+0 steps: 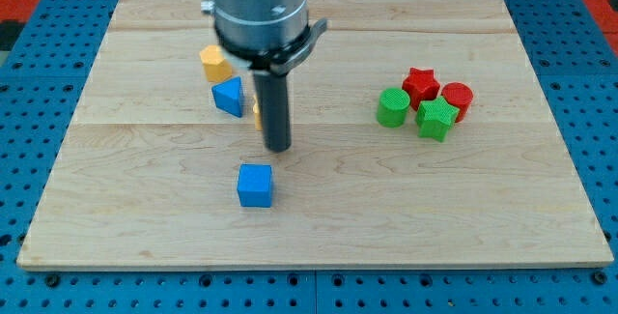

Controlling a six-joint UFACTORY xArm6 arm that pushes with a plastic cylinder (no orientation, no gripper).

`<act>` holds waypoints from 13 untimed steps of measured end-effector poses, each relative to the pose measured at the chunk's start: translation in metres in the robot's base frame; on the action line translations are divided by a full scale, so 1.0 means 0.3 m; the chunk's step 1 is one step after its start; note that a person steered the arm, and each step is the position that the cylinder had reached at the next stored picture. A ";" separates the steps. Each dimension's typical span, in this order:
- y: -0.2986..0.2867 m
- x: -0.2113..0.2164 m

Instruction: Move the yellow heart close to the blue cube

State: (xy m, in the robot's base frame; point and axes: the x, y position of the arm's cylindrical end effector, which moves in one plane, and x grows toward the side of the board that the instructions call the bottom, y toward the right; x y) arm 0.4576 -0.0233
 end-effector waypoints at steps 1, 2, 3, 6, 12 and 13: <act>0.205 -0.094; -0.086 -0.157; -0.229 -0.146; -0.345 0.020; -0.389 0.220; -0.406 0.258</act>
State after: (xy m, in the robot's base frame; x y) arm 0.5351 -0.1450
